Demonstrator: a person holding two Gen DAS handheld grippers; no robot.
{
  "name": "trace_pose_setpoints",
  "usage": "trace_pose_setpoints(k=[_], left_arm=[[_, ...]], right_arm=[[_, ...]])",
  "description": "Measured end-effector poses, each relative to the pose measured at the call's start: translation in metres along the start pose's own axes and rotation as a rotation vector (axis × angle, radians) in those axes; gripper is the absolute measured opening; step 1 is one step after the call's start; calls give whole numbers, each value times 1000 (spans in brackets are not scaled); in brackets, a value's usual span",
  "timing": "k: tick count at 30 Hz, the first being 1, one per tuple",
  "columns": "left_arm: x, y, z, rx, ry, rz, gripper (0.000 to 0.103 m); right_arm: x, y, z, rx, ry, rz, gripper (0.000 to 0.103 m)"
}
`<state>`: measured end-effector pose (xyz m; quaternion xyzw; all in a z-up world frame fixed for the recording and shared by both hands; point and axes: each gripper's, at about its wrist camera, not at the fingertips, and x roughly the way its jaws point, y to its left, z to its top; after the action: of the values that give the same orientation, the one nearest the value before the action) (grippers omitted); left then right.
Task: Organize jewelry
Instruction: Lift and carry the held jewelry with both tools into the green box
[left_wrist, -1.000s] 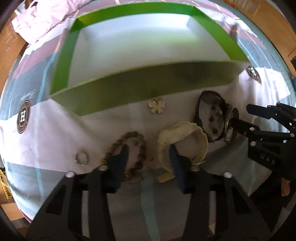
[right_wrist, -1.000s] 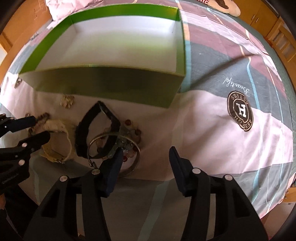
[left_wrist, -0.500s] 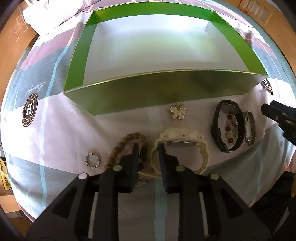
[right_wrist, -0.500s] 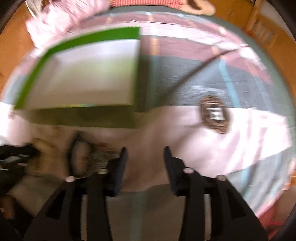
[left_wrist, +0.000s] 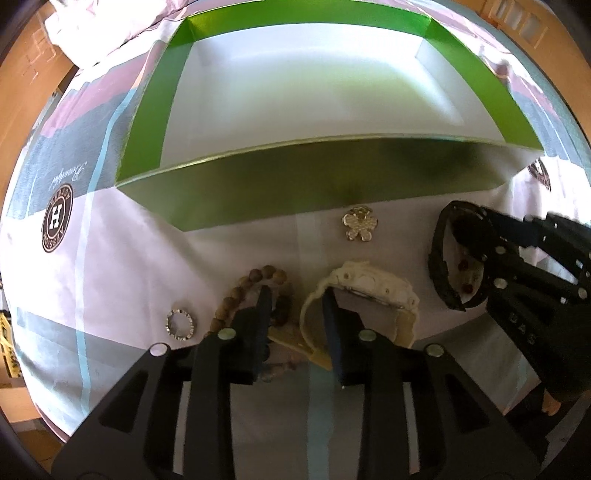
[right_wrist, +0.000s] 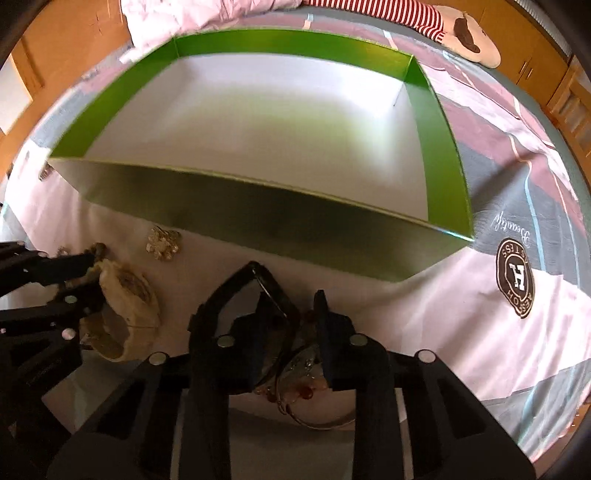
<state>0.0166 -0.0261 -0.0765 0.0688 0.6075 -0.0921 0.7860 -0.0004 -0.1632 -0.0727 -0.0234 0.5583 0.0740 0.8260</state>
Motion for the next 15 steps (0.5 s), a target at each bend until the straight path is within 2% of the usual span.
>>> trace_pose_setpoints(k=[1, 8, 11, 15], left_arm=[[-2, 3, -1, -10, -3, -6, 18], [-19, 22, 5, -65, -51, -21, 17], [-28, 23, 3, -73, -68, -31, 17], [-36, 20, 2, -61, -102, -4, 18]], right_arm=[[-2, -3, 0, 13, -3, 16, 15], [-19, -15, 0, 52, -63, 33, 14], [-36, -7, -2, 52, -91, 33, 14], [-35, -13, -1, 44, -94, 24, 14]])
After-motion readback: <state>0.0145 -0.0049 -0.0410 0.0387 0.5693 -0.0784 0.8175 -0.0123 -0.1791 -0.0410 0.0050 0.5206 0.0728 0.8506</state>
